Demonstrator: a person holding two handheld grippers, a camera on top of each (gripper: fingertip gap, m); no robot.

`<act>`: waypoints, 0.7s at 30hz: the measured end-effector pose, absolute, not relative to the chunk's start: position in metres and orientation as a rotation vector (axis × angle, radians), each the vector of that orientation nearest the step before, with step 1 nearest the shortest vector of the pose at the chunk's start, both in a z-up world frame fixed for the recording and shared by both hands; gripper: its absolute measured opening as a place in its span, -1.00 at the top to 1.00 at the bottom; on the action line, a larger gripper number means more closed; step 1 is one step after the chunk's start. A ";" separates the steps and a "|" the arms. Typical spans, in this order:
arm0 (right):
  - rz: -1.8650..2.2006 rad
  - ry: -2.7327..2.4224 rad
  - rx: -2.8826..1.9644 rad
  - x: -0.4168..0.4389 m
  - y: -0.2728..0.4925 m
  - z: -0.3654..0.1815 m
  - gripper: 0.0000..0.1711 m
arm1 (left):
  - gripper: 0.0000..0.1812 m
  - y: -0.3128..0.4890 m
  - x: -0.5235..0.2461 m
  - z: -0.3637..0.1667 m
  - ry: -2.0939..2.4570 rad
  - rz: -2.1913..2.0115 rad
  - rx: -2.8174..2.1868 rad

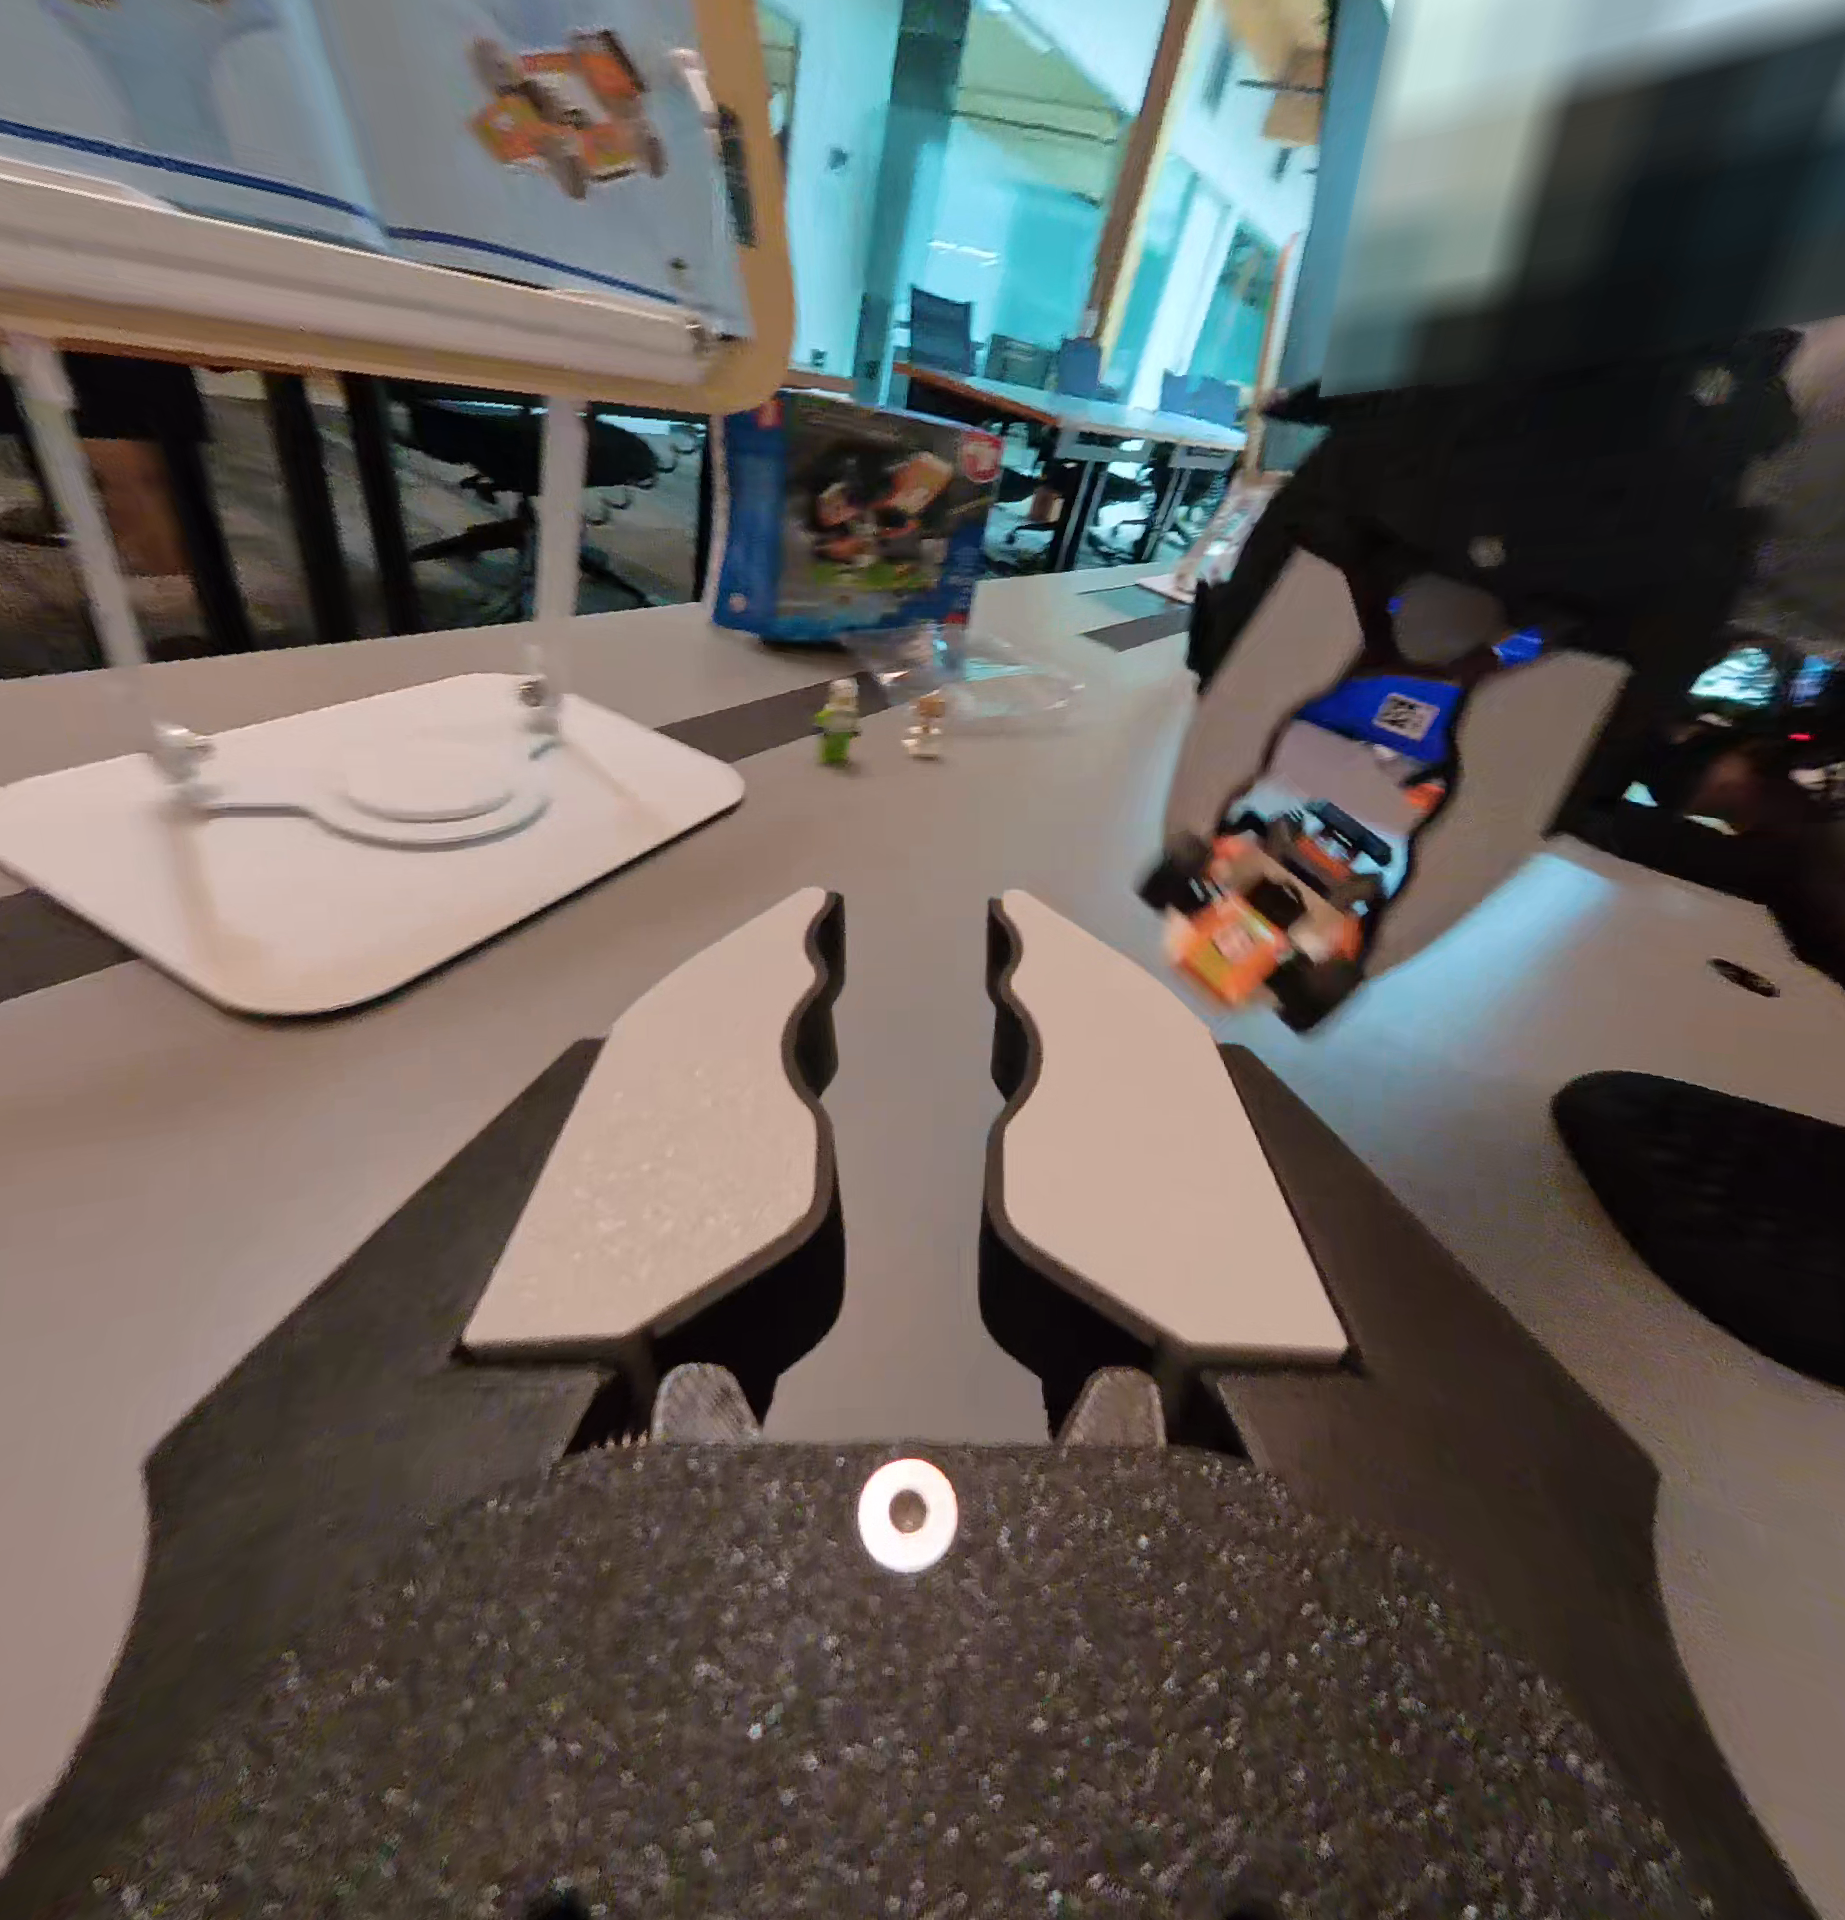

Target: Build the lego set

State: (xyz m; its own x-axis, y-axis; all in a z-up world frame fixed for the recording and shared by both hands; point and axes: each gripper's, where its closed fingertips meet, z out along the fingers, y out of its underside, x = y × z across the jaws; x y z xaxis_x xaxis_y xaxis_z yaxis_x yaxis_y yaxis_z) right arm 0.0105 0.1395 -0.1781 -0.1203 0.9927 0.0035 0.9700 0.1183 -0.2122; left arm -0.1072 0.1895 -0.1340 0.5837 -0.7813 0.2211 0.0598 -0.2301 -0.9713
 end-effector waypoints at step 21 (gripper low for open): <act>0.074 -2.798 -1.455 -0.008 0.163 -0.243 0.25 | 0.81 0.211 -0.116 -0.168 0.661 -0.699 -1.722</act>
